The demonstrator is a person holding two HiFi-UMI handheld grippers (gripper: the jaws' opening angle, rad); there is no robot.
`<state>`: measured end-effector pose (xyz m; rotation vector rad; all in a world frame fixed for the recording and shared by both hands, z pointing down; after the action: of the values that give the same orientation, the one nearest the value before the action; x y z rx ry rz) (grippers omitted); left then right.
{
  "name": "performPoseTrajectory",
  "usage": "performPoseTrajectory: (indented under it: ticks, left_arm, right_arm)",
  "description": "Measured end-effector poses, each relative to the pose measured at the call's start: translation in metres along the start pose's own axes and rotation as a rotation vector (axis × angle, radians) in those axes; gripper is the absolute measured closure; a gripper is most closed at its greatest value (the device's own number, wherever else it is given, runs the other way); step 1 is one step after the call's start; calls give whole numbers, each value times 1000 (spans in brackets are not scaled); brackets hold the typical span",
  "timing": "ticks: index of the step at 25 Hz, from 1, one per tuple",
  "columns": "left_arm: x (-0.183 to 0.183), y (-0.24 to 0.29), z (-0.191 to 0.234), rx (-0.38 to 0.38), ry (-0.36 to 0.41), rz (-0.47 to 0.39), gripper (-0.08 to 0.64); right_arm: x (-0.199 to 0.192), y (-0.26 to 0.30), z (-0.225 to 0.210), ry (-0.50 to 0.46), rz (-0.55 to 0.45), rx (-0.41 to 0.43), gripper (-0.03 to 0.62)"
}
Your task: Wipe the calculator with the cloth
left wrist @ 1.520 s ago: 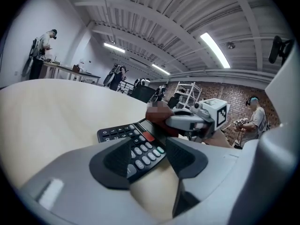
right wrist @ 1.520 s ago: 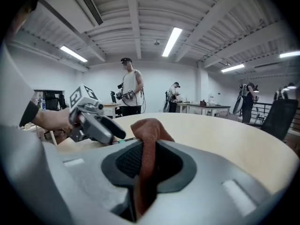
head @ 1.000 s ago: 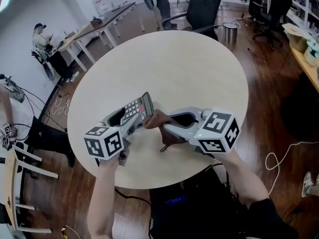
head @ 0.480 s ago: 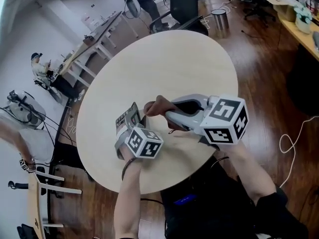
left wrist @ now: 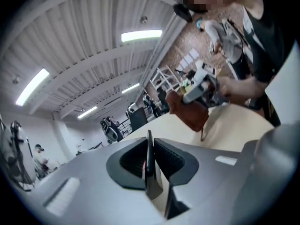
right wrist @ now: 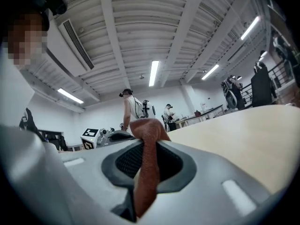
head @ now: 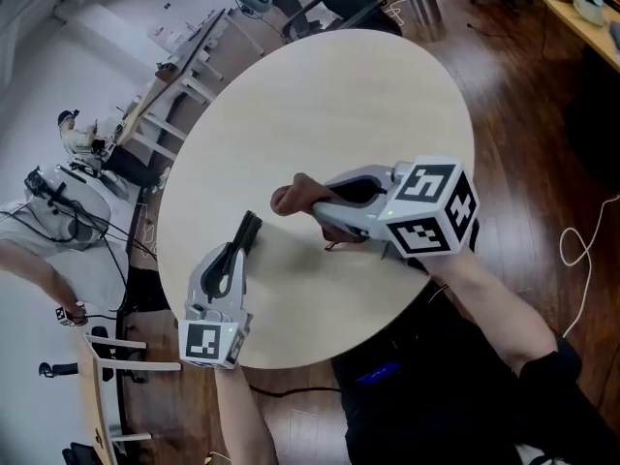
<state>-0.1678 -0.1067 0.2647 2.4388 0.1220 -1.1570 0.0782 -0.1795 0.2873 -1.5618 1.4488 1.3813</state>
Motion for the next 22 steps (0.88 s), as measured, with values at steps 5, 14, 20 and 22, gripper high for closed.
performPoseTrajectory:
  ticks: [5, 14, 20, 22]
  left_arm:
    - [6, -37, 14, -155, -122, -277, 509]
    - [20, -63, 20, -366, -261, -592, 509]
    - [8, -70, 26, -434, -505, -748, 509]
    - [2, -71, 33, -447, -595, -792, 509]
  right_arm:
    - [29, 39, 22, 78, -106, 218, 525]
    - [59, 61, 29, 36, -148, 283, 525]
    - [21, 68, -17, 130, 3, 85, 525]
    - [23, 57, -18, 144, -26, 52, 525]
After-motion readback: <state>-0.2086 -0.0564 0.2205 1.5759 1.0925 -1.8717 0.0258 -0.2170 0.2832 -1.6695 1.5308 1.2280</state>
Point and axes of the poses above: the fingertips, and each gripper's own axes: y forward along the fingers, z to its left, x out of its top, the point moved 7 cm from there along -y, backward along the fingers, and after that the axes turned 15 degrees about z, right-handed, at the moved point
